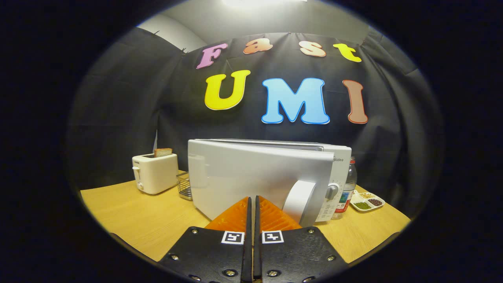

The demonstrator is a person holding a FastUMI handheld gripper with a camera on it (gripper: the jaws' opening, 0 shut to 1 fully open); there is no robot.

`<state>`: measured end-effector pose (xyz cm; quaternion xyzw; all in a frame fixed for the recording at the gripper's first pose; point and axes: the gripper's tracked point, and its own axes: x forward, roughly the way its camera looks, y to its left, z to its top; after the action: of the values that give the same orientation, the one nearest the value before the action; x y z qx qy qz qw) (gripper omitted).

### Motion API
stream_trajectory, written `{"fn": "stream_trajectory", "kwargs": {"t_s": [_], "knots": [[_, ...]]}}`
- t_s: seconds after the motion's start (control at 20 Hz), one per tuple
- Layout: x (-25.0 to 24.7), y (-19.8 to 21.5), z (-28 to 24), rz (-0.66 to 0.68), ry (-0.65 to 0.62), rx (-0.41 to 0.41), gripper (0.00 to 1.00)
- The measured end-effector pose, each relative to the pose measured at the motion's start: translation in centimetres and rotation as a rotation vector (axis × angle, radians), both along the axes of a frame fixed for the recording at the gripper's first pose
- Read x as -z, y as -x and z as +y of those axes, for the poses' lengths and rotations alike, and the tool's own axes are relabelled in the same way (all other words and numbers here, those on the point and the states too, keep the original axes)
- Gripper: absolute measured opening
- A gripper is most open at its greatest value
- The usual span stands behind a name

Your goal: Open the microwave, put the food inside, and close the microwave door.

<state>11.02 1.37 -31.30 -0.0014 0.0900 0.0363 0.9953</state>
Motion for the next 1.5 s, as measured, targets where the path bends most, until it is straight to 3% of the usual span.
{"fn": "stream_trajectory", "kwargs": {"t_s": [0.45,0.75,0.95,1.2,1.5], "knots": [[1.5,-9.6,-5.1,0.044,0.034,0.157,0.02],[1.7,-11.0,-5.5,0.057,0.104,0.204,0.03],[-0.8,-8.3,-5.0,0.068,0.019,0.19,0.03],[-5.7,-1.9,-2.6,0.069,-0.07,0.115,0.03],[-15.1,5.0,-1.8,-0.026,-0.141,0.094,0.03]]}}
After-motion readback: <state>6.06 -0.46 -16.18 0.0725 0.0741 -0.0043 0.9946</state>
